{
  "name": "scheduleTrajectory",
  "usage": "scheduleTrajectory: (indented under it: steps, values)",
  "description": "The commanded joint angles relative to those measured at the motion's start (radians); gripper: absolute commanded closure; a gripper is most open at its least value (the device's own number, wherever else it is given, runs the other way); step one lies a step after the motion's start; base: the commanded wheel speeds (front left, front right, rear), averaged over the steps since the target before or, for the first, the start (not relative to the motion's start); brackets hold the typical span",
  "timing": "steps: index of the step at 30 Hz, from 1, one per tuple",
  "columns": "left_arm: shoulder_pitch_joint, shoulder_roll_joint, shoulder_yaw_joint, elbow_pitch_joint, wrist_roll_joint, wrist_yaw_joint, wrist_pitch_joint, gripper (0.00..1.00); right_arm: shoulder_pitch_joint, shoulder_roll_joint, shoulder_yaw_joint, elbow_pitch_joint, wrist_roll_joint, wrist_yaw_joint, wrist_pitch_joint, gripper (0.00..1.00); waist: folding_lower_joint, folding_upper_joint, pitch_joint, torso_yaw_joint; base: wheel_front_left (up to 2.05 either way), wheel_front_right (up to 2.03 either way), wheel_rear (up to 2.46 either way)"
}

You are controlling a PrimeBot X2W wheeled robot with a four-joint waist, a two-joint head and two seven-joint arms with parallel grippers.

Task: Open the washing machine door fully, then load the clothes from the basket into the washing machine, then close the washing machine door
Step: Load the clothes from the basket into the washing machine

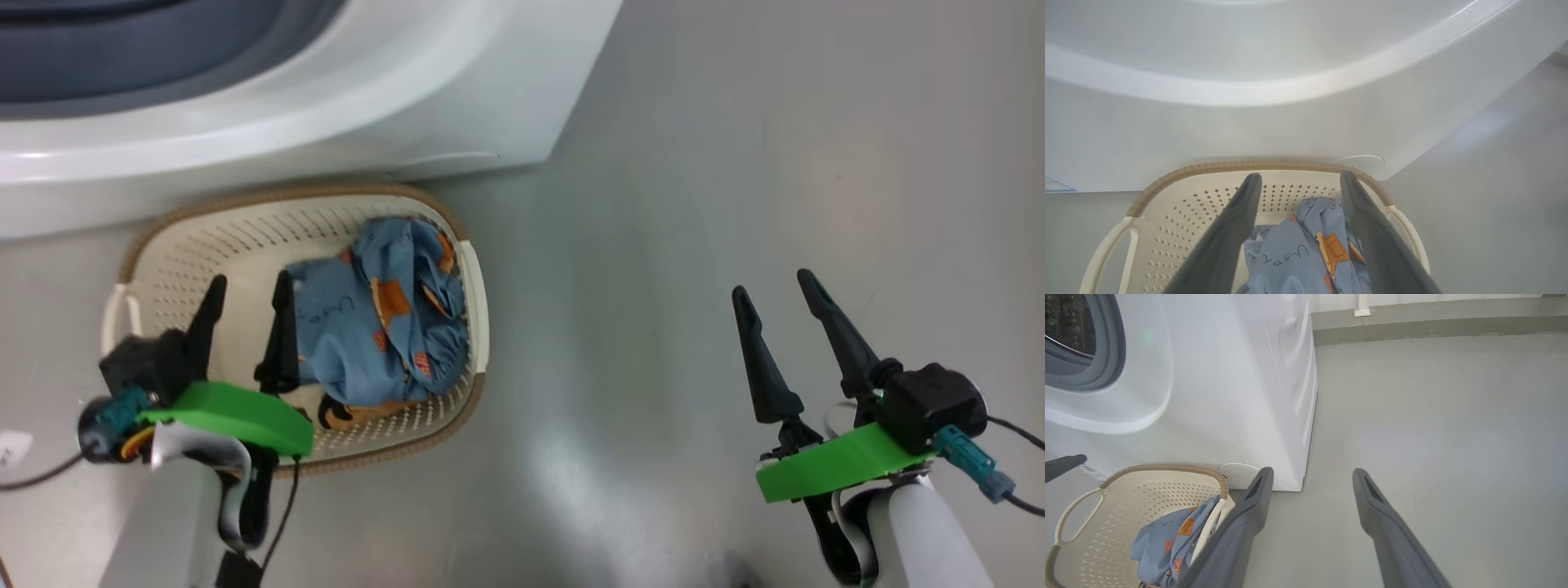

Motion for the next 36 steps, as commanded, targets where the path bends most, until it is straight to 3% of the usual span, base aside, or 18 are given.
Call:
scheduleTrajectory:
  steps: [1, 9, 24, 36]
  values:
    - [-0.026, 0.037, 0.02, 0.015, -0.009, -0.002, -0.005, 0.0, -0.005, -0.001, 0.026, -0.028, 0.015, 0.002, -0.005, 0.0, 0.0, 0.0, 0.11, -0.056, 0.0, 0.0, 0.0]
    - [-0.133, 0.063, 0.002, 0.193, -0.117, -0.002, -0.005, 0.0, -0.032, -0.001, 0.042, -0.049, 0.031, 0.002, -0.005, 0.0, 0.0, 0.0, 0.187, -0.086, 0.0, 0.0, 0.0]
    - [-0.307, 0.156, -0.208, 0.558, -0.261, -0.002, 0.02, 0.0, -0.057, -0.001, 0.074, -0.067, 0.069, 0.002, -0.005, 0.0, 0.0, 0.0, 0.276, -0.141, 0.0, 0.0, 0.0]
    - [-0.449, 0.204, -0.249, 0.75, -0.294, -0.002, 0.103, 0.0, -0.052, -0.001, 0.096, -0.07, 0.111, 0.002, -0.005, 0.0, 0.0, 0.0, 0.324, -0.2, 0.0, 0.0, 0.0]
